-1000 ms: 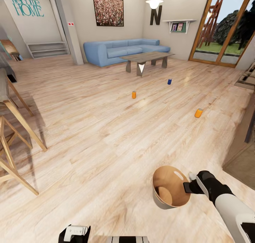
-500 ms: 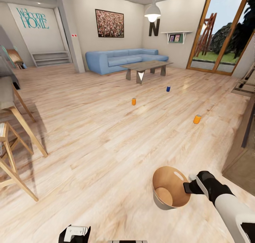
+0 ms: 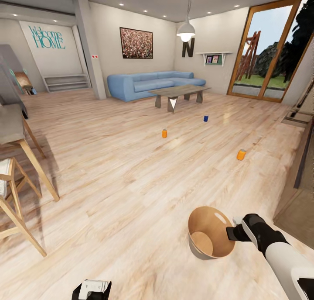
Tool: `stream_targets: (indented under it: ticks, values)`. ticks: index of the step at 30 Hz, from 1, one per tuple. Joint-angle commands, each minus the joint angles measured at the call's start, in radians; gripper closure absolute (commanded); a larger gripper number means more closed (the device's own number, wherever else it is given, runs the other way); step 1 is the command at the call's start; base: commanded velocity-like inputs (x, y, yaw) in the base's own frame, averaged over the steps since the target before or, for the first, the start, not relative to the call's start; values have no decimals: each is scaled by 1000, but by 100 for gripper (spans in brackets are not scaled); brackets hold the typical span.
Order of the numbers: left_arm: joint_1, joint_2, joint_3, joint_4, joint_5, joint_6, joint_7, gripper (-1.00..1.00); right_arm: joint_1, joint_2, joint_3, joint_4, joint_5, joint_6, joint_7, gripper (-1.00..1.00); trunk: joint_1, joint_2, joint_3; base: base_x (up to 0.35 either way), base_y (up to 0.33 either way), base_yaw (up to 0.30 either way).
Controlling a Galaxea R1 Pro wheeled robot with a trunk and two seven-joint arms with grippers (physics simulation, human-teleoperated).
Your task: Put the three can of soda from the living room inside the tash can in the kitchen.
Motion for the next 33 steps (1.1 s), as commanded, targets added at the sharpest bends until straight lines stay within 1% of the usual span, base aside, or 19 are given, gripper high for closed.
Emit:
stream_targets:
  ticks: [1, 5, 9, 17, 23, 29, 33]
  values:
    - [0, 0, 0, 1, 0, 1, 0, -100, 4, 0, -2, 0, -16, -12, 5, 100, 0, 0, 4, 0, 0, 0]
    - [-1, 0, 1, 4, -2, 2, 0, -100, 14, 0, -2, 0, -16, -33, 5, 100, -2, 1, 20, 0, 0, 0]
    - [-1, 0, 1, 5, -2, 2, 0, -100, 21, 0, -2, 0, -16, -38, 5, 100, -4, 2, 35, 0, 0, 0]
    - [-7, 0, 4, 7, -2, 17, -1, -100, 37, -1, -3, 0, -16, -114, 8, 100, -8, 4, 66, 0, 0, 0]
    - [-10, 0, 6, 8, -1, 33, -1, -100, 53, -1, -3, -1, -16, -128, 8, 100, -10, 5, 89, 0, 0, 0]
    - [-10, 0, 7, 15, 0, 44, -2, -100, 66, -3, -3, -1, -16, -198, 18, 100, -13, 7, 112, 0, 0, 0]
    - [-10, 0, 7, 19, 1, 45, -2, -100, 76, -4, -4, -2, -15, -212, 21, 100, -15, 8, 128, 0, 0, 0]
